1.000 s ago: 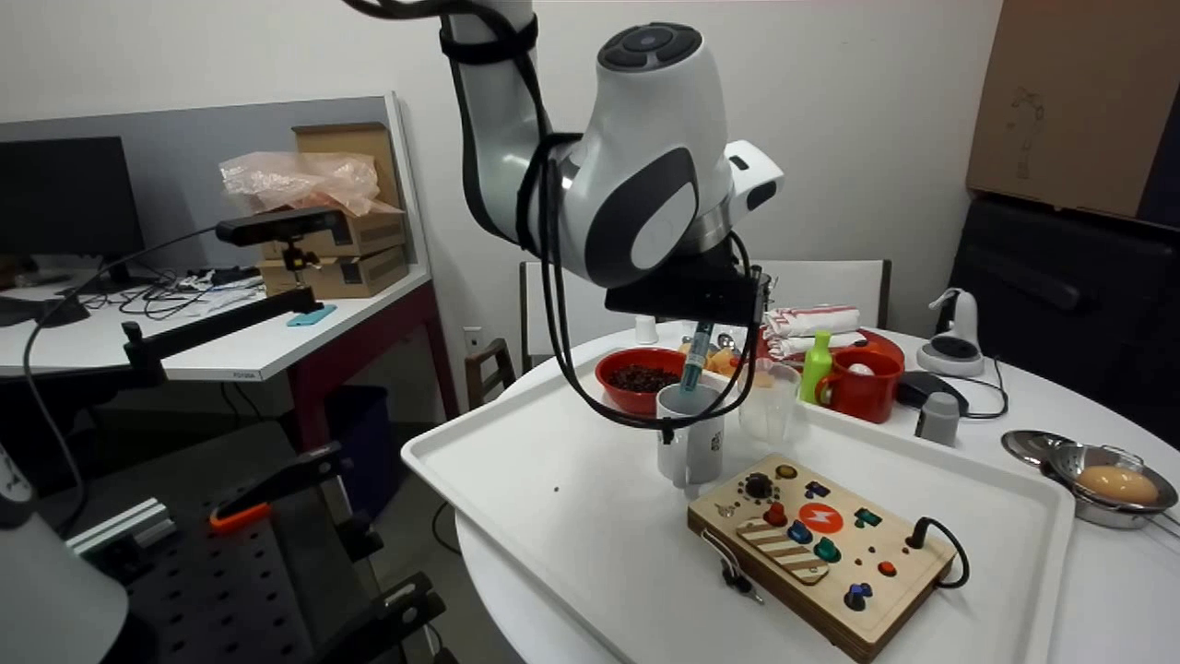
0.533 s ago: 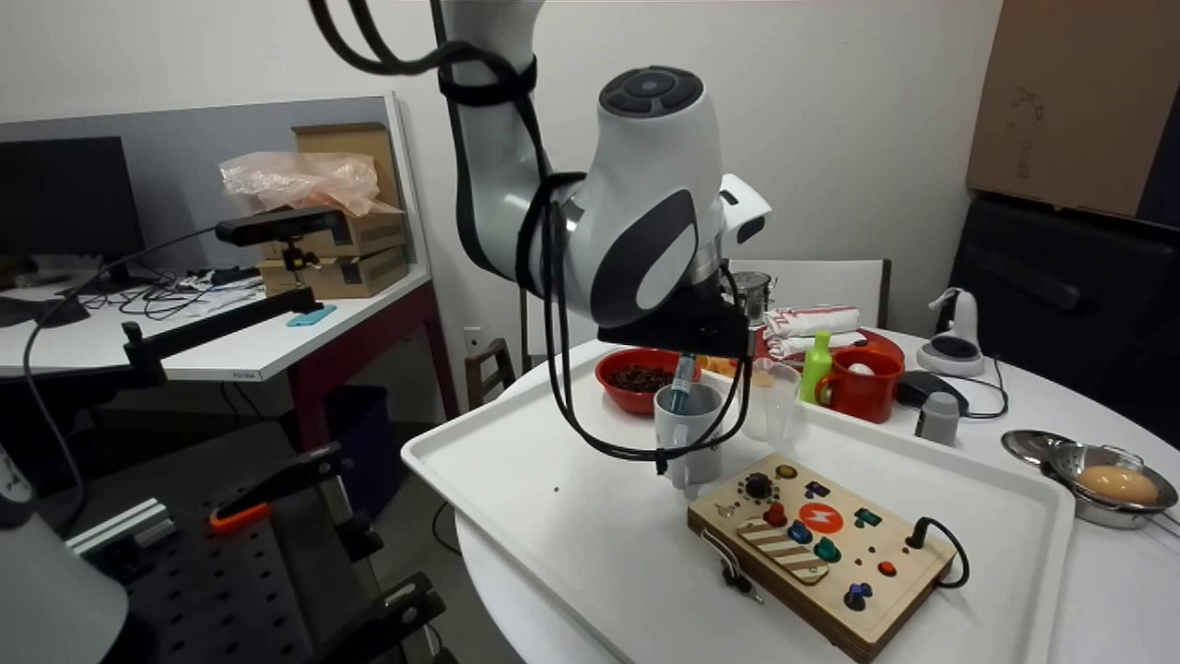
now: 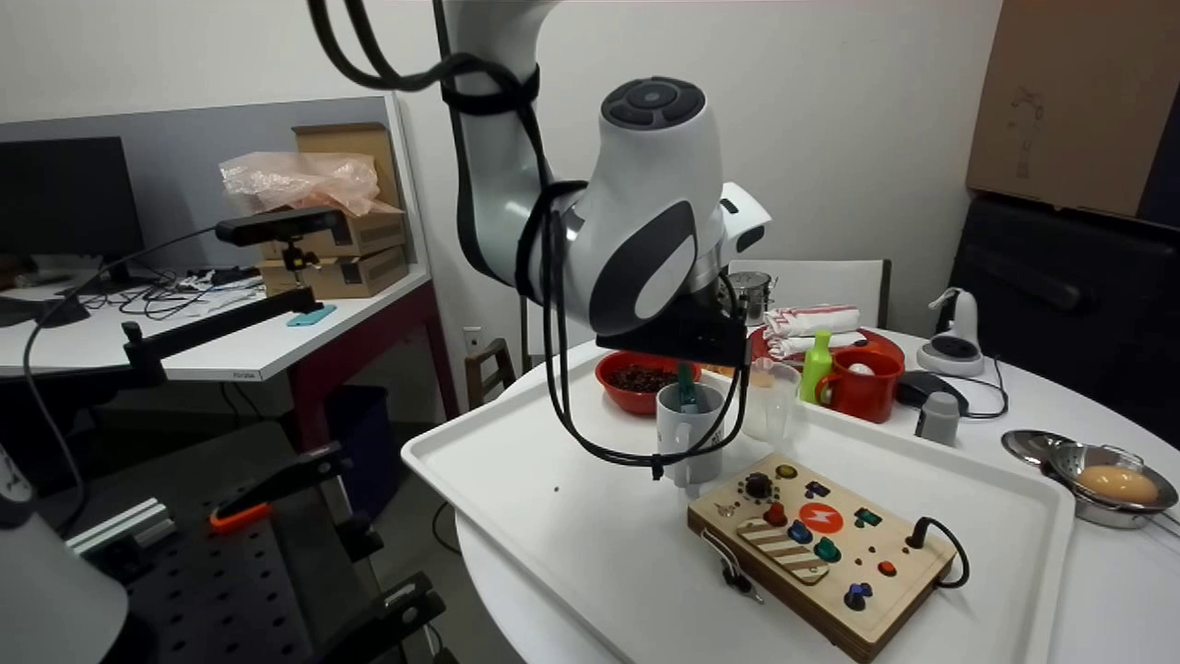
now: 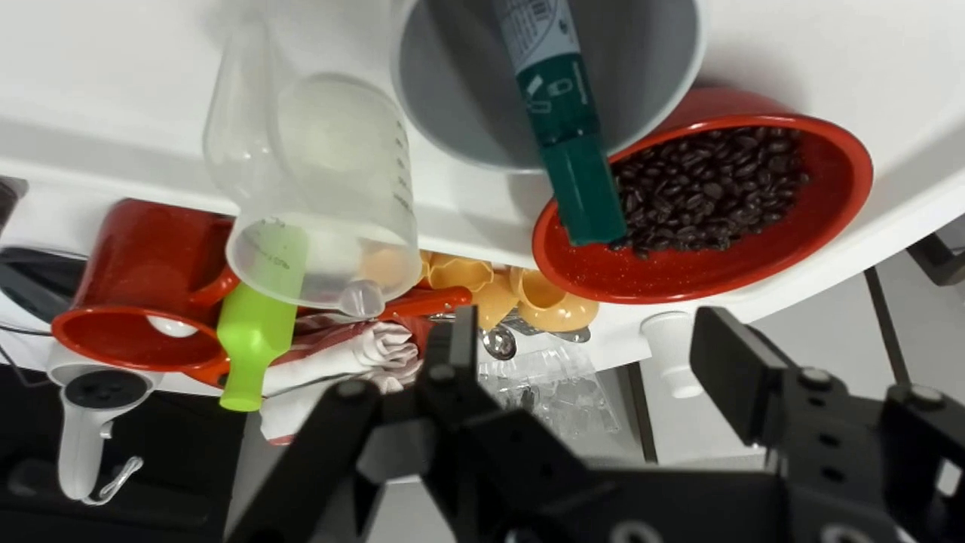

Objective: Pick the marker and put it in the cup

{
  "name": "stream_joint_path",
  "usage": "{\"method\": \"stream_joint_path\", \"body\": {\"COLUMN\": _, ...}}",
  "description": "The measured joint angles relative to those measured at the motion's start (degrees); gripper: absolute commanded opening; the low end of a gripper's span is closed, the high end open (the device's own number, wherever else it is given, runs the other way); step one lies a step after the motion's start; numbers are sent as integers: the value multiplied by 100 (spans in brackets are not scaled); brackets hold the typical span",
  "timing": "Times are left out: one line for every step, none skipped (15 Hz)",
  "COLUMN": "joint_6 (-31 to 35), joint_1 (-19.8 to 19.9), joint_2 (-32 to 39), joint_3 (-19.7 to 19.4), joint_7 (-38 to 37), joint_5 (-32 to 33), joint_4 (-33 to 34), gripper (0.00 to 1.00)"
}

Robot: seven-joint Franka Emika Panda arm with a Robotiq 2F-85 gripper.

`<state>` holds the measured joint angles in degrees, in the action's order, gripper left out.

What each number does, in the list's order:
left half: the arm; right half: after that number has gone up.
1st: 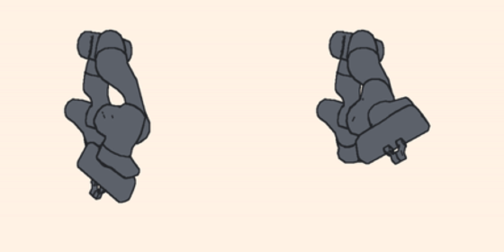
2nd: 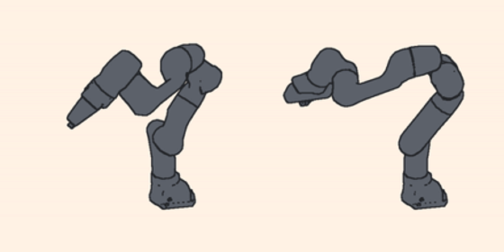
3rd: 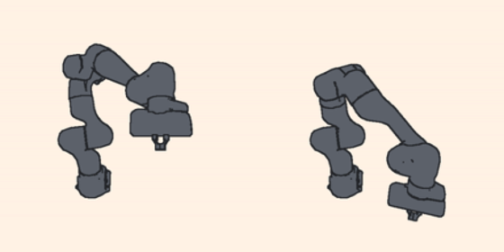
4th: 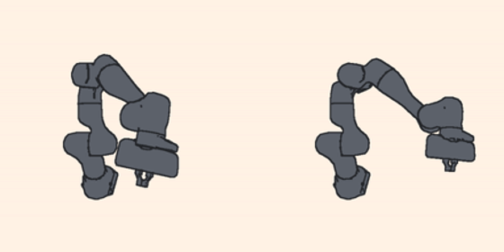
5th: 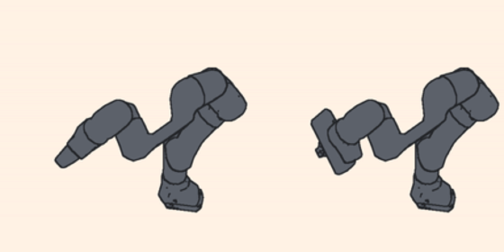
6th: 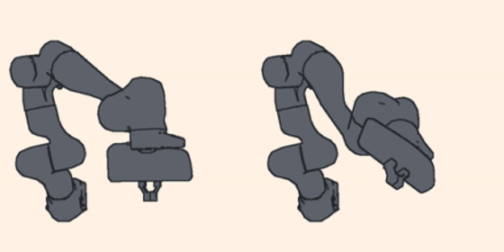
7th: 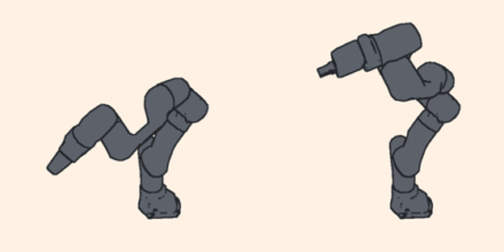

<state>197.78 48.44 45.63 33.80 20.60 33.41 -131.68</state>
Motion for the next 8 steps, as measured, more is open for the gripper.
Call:
{"method": "stream_joint_path", "body": {"joint_6": 1, "joint_1": 19, "joint_2": -4, "joint_3": 29, "joint_7": 0, "joint_5": 0, "joint_4": 4, "gripper": 100}}
{"method": "stream_joint_path", "body": {"joint_6": 3, "joint_1": 45, "joint_2": -18, "joint_3": 74, "joint_7": 3, "joint_5": 0, "joint_4": 6, "gripper": 100}}
{"method": "stream_joint_path", "body": {"joint_6": 7, "joint_1": 70, "joint_2": -54, "joint_3": 115, "joint_7": -2, "joint_5": 72, "joint_4": 5, "gripper": 100}}
{"method": "stream_joint_path", "body": {"joint_6": 8, "joint_1": 84, "joint_2": -115, "joint_3": 143, "joint_7": -5, "joint_5": 171, "joint_4": 2, "gripper": 100}}
{"method": "stream_joint_path", "body": {"joint_6": 6, "joint_1": 86, "joint_2": -208, "joint_3": 170, "joint_7": 29, "joint_5": 222, "joint_4": -25, "gripper": 100}}
{"method": "stream_joint_path", "body": {"joint_6": 4, "joint_1": 76, "joint_2": -336, "joint_3": 195, "joint_7": 99, "joint_5": 246, "joint_4": -70, "gripper": 100}}
{"method": "stream_joint_path", "body": {"joint_6": -13, "joint_1": 47, "joint_2": -504, "joint_3": 203, "joint_7": 199, "joint_5": 284, "joint_4": -140, "gripper": 100}}
{"method": "stream_joint_path", "body": {"joint_6": -51, "joint_1": 0, "joint_2": -693, "joint_3": 203, "joint_7": 285, "joint_5": 298, "joint_4": -230, "gripper": 100}}
